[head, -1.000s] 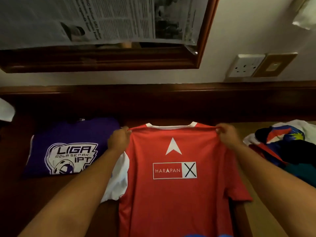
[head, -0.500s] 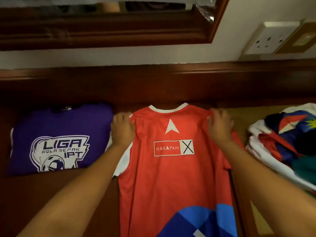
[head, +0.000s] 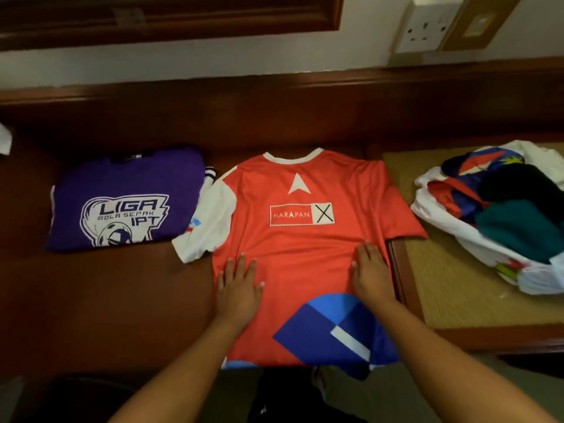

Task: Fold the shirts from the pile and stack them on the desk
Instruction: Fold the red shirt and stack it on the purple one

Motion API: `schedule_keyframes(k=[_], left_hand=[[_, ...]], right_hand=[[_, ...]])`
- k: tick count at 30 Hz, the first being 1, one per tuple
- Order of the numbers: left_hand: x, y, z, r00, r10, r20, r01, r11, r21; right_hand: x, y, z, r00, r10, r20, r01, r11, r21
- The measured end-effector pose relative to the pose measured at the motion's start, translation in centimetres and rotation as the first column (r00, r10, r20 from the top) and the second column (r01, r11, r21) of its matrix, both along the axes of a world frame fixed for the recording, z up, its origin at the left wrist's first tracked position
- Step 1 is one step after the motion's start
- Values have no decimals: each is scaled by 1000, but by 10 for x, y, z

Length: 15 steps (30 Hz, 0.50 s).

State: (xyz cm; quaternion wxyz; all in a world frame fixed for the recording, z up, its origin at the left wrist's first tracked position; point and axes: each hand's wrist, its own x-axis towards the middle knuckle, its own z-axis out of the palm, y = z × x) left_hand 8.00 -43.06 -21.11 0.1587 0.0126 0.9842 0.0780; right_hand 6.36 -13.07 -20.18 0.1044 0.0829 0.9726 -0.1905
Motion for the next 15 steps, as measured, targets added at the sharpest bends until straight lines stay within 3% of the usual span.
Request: schedule_keyframes(k=[2, 4, 6, 8, 10, 15], left_hand=[[13, 6, 10, 998, 57, -29, -55, 997, 63], [38, 8, 15, 974, 222, -54, -211, 965, 152], [71, 3, 12, 872, 487, -51, -457, 847, 270], [103, -4, 11, 740, 672, 21, -653, 712, 259], [125, -9, 11, 687, 724, 63, -718, 663, 211], [125, -13, 7, 719, 686, 111, -694, 698, 175]], right_hand=[[15, 2, 18, 997, -45, -57, 44, 999, -27], [44, 5, 27, 995, -93, -43, 92, 995, -32], [79, 6, 27, 976, -202, 87, 203, 979, -8], [108, 6, 19, 941, -247, 234, 242, 969, 48], [123, 3, 16, 920, -267, 287, 263, 963, 54], [126, -5, 15, 903, -341, 261, 361, 932, -31]])
